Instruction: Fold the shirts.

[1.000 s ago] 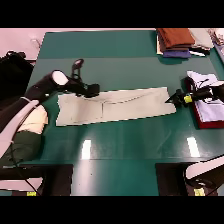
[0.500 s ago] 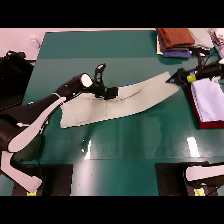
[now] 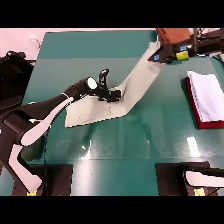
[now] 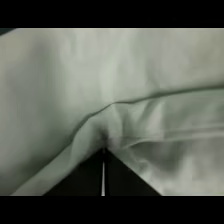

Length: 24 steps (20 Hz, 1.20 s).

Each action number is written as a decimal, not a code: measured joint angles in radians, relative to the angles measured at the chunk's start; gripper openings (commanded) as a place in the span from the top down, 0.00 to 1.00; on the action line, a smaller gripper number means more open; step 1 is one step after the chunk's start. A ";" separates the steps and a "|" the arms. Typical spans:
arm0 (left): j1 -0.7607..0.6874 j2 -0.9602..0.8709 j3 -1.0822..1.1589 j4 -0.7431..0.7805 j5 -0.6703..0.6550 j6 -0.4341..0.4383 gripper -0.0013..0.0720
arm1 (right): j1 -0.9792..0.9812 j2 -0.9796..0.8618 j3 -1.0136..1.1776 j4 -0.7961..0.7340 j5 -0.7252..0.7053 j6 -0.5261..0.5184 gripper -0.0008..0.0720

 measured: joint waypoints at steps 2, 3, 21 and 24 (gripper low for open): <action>0.008 -0.001 0.016 0.000 -0.016 0.000 0.95 | 0.068 0.002 0.012 0.000 -0.031 0.011 0.95; 0.020 0.007 0.030 0.005 -0.032 0.000 0.95 | 0.103 0.003 0.016 0.000 -0.051 0.016 0.95; 0.499 0.554 0.165 0.310 -0.247 0.021 0.95 | 0.565 -0.210 0.047 -0.066 -0.372 0.003 0.47; 0.502 0.563 0.165 0.309 -0.259 0.027 0.95 | 0.434 -0.149 -0.107 -0.110 -0.314 0.007 0.44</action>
